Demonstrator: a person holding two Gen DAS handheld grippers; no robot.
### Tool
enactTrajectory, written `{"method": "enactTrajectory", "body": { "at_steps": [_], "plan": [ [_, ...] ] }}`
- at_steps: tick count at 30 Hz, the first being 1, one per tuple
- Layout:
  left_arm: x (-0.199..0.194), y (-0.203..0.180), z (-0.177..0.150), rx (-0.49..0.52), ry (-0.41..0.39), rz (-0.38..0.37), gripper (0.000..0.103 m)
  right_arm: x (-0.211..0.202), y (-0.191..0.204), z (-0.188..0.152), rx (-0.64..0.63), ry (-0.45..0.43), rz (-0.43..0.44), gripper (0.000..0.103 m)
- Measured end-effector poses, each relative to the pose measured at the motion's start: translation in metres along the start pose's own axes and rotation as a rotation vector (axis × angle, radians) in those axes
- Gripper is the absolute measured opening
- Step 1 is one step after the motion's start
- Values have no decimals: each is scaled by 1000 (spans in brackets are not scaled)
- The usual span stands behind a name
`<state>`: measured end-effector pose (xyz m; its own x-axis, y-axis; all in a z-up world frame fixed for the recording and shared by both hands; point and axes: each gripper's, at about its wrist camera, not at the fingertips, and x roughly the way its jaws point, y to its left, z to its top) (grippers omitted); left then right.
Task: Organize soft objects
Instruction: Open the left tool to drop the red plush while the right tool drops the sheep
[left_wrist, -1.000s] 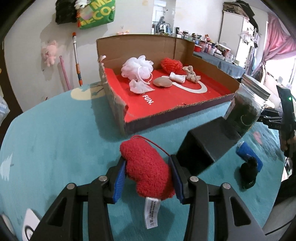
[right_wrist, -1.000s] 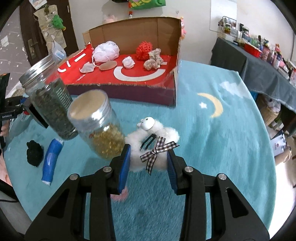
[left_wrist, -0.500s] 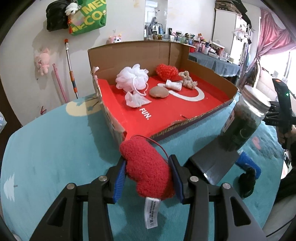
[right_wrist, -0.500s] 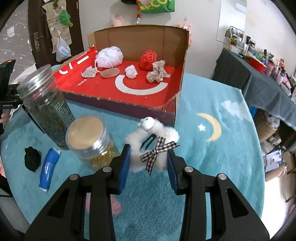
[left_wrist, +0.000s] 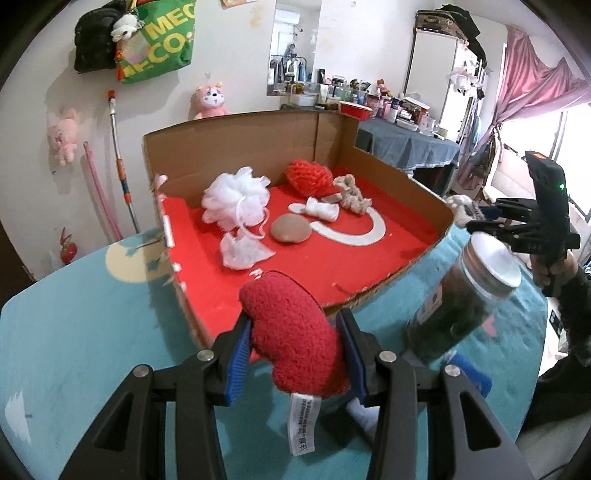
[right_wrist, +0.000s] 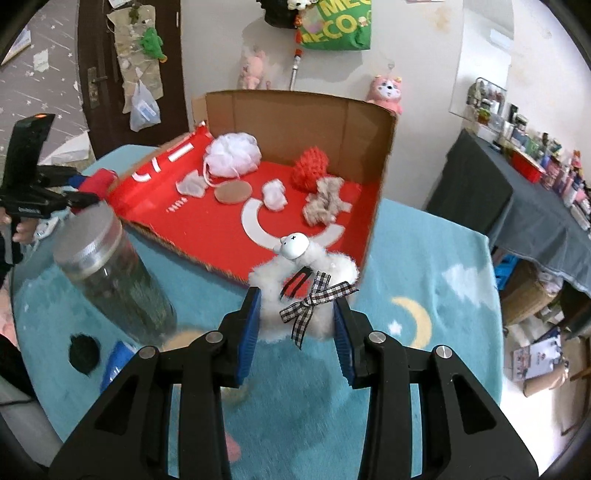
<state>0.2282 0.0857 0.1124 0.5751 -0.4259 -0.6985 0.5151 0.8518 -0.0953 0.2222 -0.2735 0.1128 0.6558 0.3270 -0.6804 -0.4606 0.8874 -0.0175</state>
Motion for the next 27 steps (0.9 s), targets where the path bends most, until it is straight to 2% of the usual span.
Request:
{"method": "enactTrajectory", "body": {
  "at_steps": [6,11,18,27],
  "plan": [
    [23,0,24,-58,28,-52,47,22,2,27,23,32,71,35],
    [49,7,42,-126,92,-74,47,52,5,50,30,108,91,35],
    [92,19,50,-179,229,-31,47,100,8,69,21,260,57,35],
    [122,31,46,-227,324,26,48,142,7,70,1,405,7,37]
  ]
}}
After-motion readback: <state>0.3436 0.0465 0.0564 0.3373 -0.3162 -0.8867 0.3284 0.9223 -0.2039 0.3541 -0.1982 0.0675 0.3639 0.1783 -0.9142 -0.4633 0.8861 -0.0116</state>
